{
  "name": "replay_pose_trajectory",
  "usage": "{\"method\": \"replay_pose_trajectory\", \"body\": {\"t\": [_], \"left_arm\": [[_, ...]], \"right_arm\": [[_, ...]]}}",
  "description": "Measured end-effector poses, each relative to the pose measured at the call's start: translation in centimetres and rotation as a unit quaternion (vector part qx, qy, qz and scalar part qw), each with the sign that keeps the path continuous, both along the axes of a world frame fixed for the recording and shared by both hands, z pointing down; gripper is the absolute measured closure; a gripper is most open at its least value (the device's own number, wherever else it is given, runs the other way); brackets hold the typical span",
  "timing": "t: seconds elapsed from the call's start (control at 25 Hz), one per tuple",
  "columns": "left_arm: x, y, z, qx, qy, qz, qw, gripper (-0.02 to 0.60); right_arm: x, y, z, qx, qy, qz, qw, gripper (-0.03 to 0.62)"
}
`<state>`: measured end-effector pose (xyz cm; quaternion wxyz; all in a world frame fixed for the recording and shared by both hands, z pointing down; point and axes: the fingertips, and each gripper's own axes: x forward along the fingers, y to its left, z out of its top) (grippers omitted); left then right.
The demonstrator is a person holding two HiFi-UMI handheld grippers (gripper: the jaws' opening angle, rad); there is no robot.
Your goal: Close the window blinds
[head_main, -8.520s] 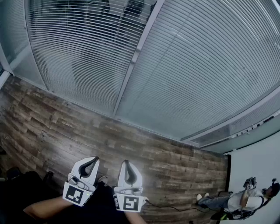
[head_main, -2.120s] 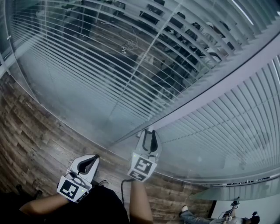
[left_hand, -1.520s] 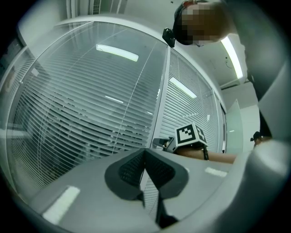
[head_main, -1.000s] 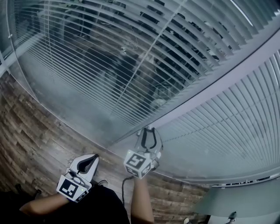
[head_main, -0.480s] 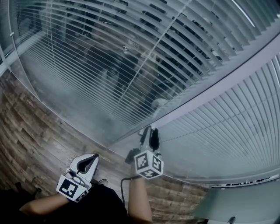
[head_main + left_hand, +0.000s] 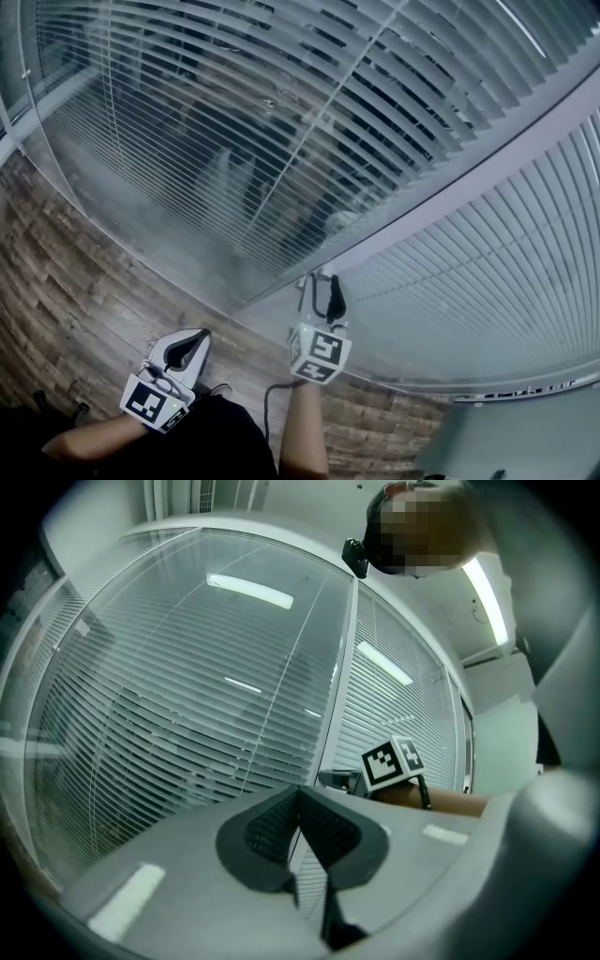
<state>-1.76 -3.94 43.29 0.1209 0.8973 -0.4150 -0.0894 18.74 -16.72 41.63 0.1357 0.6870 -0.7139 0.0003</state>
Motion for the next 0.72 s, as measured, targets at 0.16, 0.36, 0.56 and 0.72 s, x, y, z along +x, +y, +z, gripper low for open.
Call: {"method": "replay_pose_trajectory", "body": {"t": [0.16,0.36,0.56,0.72], "left_arm": [[0.0,0.0,0.2,-0.007,0.001,0.0,1.0,0.58],[1.1,0.9,-0.9,0.041,-0.015,0.014,0.9989,0.58],[0.7,0.3,-1.7,0.035,-0.001,0.003,0.9994,0.58],[0.3,0.3,-0.1,0.013,-0.002,-0.003,0.9999,0.58]], "right_arm": [[-1.1,0.3,-0.7,0.013,0.277,0.011,0.961,0.438],[-1.8,-0.4,0.7,-0.029,0.38,0.011,0.924,0.396],[-1.2,-0.7,0.4,-0.02,0.367,0.025,0.93,0.456],[-1.0,-0.7,0.1,0.001,0.305,0.042,0.952,0.462]]}}
